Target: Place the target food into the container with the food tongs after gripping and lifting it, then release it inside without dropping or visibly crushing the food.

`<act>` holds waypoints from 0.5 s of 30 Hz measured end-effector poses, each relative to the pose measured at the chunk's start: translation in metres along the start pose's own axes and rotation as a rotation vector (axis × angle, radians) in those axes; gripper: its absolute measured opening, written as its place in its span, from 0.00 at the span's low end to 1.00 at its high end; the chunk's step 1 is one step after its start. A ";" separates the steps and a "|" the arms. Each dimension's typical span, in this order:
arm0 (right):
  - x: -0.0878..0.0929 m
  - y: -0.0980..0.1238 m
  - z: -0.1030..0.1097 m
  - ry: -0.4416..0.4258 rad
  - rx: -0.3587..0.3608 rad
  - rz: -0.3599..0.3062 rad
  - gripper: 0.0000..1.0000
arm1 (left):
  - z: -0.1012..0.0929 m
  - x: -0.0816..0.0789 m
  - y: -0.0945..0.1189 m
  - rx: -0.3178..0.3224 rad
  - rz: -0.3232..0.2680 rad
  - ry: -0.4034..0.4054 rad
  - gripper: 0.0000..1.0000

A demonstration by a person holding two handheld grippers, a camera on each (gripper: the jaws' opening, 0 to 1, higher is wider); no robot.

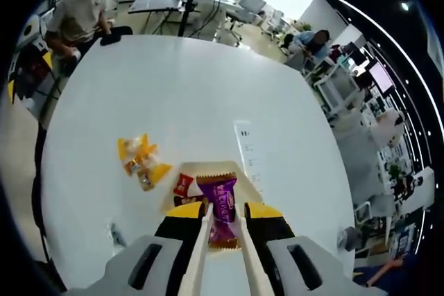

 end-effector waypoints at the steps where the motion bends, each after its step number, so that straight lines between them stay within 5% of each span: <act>1: 0.000 0.000 -0.001 -0.001 0.001 -0.001 0.22 | 0.000 0.000 0.000 0.001 0.001 0.000 0.70; 15: 0.002 -0.001 -0.005 0.005 0.002 0.002 0.22 | 0.000 0.000 -0.003 0.002 0.005 -0.001 0.70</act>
Point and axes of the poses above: the point that each gripper's makers call its tool centre point, and the gripper's own axes: y roughly backward along the fingers, z roughly to its left, x roughly out of its underside, the point moved 1 cm from there along y, roughly backward along the fingers, and after that the axes turned 4 degrees about x, right-handed, at the moved point
